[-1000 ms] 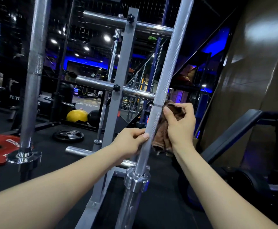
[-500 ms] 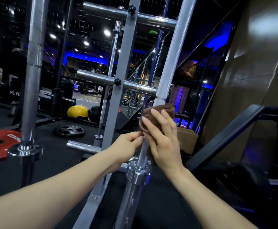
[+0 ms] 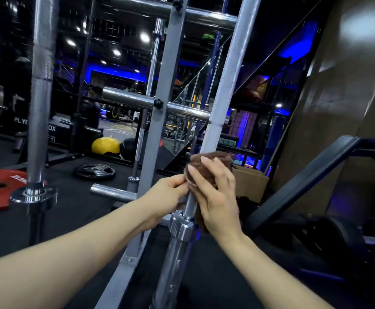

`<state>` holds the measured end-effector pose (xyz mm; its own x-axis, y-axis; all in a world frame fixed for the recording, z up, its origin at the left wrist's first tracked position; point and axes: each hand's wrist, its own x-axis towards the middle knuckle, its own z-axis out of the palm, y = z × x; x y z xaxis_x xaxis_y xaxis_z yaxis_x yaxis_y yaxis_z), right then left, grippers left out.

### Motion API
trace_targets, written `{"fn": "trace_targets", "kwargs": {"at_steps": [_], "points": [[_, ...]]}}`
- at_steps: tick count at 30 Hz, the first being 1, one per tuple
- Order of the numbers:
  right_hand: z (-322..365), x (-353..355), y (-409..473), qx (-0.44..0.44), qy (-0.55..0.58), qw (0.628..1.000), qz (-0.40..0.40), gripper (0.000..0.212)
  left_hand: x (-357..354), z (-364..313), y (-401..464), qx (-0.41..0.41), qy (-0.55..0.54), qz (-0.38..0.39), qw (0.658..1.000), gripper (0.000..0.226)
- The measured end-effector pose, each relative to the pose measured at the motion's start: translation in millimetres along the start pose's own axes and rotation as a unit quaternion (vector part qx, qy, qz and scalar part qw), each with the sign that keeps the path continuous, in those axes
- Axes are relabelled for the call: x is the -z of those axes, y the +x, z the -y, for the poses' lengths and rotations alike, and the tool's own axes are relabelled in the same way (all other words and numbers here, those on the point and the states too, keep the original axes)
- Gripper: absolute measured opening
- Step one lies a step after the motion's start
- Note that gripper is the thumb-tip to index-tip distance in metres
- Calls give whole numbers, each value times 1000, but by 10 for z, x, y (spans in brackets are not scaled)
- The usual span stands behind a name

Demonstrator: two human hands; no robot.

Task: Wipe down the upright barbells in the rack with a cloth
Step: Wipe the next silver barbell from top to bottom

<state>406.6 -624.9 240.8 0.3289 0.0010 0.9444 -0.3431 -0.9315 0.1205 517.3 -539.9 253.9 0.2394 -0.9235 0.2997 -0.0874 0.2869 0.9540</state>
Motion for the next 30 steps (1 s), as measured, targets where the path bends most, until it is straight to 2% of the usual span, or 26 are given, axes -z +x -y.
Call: {"fn": "trace_targets", "kwargs": {"at_steps": [3,7,10,14,18,20,23,26,30], "points": [[-6,166,285,21,-3,1000,23,34,6,27,-40,9,10,-12,1000,33],[-103,196,943,-3,-20,998,-57,32,18,65,-53,-6,29,-12,999,36],[-124,1,539,3,-31,998,-55,35,42,135,-64,-30,49,-22,998,36],[-45,-113,-277,27,-43,999,20,38,72,316,-126,-34,123,-40,991,31],[-59,96,-48,57,-41,995,65,35,46,408,-230,-18,174,-46,983,43],[-82,167,312,49,-51,997,38,33,34,422,-242,-20,189,-43,981,47],[-130,128,593,35,-82,996,7,31,43,483,-208,-20,185,-41,982,40],[-158,-32,138,64,-80,995,2,32,56,554,-162,-34,208,-45,977,39],[-73,14,-345,106,-81,986,95,35,71,568,-155,-44,232,-53,970,46]]}}
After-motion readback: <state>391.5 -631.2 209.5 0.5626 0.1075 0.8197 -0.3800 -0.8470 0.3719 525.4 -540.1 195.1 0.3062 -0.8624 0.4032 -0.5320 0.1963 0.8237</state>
